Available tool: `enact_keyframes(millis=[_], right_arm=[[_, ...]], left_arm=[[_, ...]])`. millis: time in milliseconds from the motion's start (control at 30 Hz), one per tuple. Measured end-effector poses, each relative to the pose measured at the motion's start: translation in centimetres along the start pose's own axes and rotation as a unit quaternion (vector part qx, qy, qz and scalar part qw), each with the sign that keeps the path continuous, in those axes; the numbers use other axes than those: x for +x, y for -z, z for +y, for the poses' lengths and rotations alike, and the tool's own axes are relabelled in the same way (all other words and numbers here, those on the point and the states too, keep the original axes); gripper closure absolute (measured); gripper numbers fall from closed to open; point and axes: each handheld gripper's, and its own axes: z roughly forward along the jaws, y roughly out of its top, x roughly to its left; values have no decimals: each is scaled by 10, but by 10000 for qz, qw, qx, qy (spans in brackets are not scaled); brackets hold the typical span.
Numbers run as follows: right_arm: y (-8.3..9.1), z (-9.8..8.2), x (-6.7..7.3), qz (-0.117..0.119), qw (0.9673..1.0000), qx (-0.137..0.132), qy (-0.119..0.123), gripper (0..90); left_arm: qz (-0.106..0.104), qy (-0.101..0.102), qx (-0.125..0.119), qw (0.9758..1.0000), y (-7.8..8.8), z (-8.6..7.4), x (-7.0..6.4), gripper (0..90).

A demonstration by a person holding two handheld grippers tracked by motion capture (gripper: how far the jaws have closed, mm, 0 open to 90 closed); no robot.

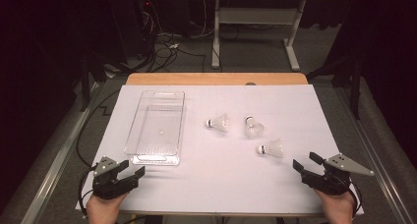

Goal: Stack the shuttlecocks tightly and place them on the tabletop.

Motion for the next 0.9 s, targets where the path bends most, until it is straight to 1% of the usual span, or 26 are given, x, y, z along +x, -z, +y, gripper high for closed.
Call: enact_keyframes(millis=[33, 67, 133, 300, 467, 600, 733, 900], right_arm=[[1, 2, 2, -24, 10000, -52, -20, 302], [0, 2, 3, -21, 10000, -58, -44, 302], [-1, 3, 5, 4, 10000, -50, -20, 303], [-3, 4, 8, 44, 10000, 0, 25, 308], [-8, 6, 13, 123, 9998, 58, 122, 307], [-10, 8, 16, 170, 9997, 82, 137, 309], [-12, 8, 17, 194, 9996, 139, 126, 315], [-17, 9, 21, 207, 9991, 281, 232, 311]], left_arm=[[-24, -20, 6, 10000, 0, 0, 0, 337], [-35, -34, 15, 10000, 0, 0, 0, 337], [-51, -32, 12, 10000, -1, 0, -1, 337], [-73, -24, 19, 10000, -2, 0, -1, 337], [-67, -27, 37, 10000, -2, 0, -2, 337], [-73, -37, 40, 10000, -2, 0, -2, 338], [-82, -45, 44, 9999, -3, 0, -2, 338], [-89, -37, 50, 9999, -3, 0, -2, 338]])
